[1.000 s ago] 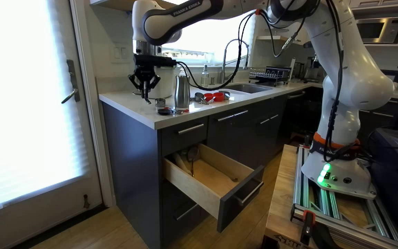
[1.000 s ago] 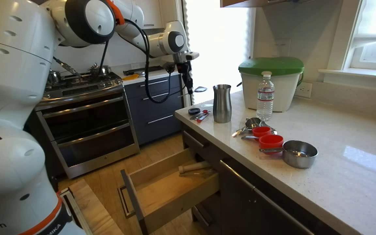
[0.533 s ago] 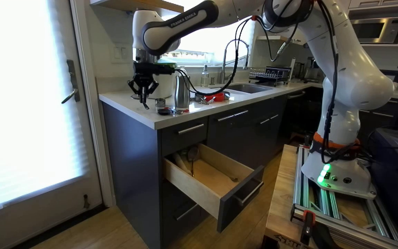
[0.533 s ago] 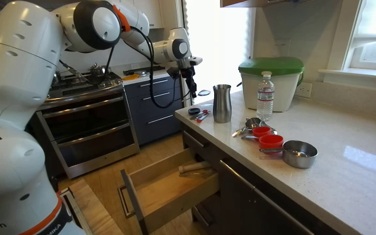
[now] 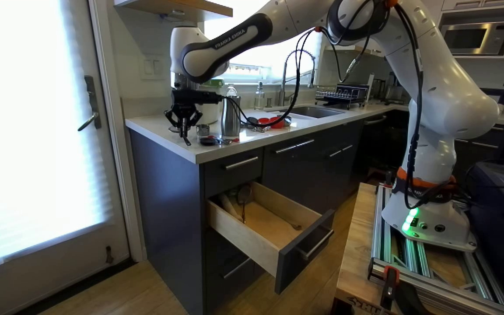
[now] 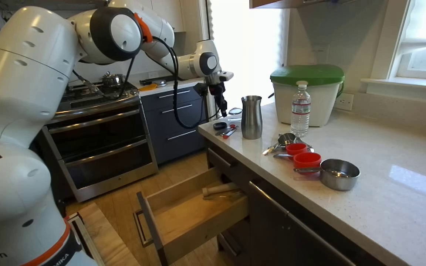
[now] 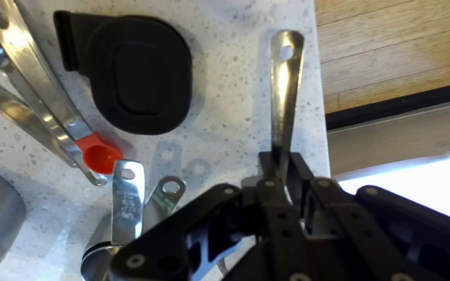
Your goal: Remove the tea strainer from the drawer and put it on the counter top
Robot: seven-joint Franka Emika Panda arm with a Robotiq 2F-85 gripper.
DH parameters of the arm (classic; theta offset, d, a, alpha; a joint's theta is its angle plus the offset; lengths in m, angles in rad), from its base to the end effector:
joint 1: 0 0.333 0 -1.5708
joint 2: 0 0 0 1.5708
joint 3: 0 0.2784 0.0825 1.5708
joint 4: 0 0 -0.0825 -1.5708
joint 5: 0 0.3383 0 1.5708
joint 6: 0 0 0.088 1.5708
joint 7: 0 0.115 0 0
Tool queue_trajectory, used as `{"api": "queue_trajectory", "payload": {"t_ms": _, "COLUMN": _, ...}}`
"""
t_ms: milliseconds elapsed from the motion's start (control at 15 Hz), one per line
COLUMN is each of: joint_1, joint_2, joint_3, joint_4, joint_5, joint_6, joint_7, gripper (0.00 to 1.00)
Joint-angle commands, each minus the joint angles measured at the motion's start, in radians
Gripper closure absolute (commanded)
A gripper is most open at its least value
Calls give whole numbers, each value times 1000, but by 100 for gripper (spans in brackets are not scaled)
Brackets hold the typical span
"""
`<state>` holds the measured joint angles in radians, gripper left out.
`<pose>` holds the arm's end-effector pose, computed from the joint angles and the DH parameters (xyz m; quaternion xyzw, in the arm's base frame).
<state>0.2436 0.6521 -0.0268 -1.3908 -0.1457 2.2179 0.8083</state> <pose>0.6647 0.1444 0.3265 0.9620 -0.2491 0.1100 0.0179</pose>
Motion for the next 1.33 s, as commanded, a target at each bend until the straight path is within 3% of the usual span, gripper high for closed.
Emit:
{"api": "queue_trajectory", "payload": {"t_ms": 0, "joint_1": -2, "joint_2": 8, "joint_3": -12, "joint_4": -21, "joint_5": 7, "joint_6": 32, "joint_7": -17, "gripper": 97}}
{"api": "queue_trajectory", "payload": {"t_ms": 600, "joint_1": -5, "joint_2": 6, "joint_3": -20, "joint_4": -44, "joint_5": 11, "joint_6": 32, "joint_7": -22, "gripper": 97}}
{"api": "queue_trajectory", "payload": {"t_ms": 667, "joint_1": -6, "joint_2": 4, "joint_3": -19, "joint_4": -47, "joint_5": 12, "joint_6": 32, "joint_7": -22, "gripper": 80}}
{"api": "queue_trajectory", "payload": {"t_ms": 800, "joint_1": -6, "joint_2": 2, "joint_3": -21, "joint_4": -52, "joint_5": 12, "joint_6": 33, "joint_7": -22, "gripper": 57}}
{"api": "queue_trajectory", "payload": {"t_ms": 1067, "joint_1": -5, "joint_2": -16, "joint_3": -18, "joint_4": -60, "joint_5": 13, "joint_6": 37, "joint_7": -28, "gripper": 33}}
{"api": "queue_trajectory", "payload": {"t_ms": 1133, "joint_1": -5, "joint_2": -26, "joint_3": -15, "joint_4": -61, "joint_5": 15, "joint_6": 39, "joint_7": -34, "gripper": 21}}
{"api": "queue_trajectory", "payload": {"t_ms": 1267, "joint_1": -8, "joint_2": -52, "joint_3": -3, "joint_4": -64, "joint_5": 29, "joint_6": 39, "joint_7": -51, "gripper": 15}}
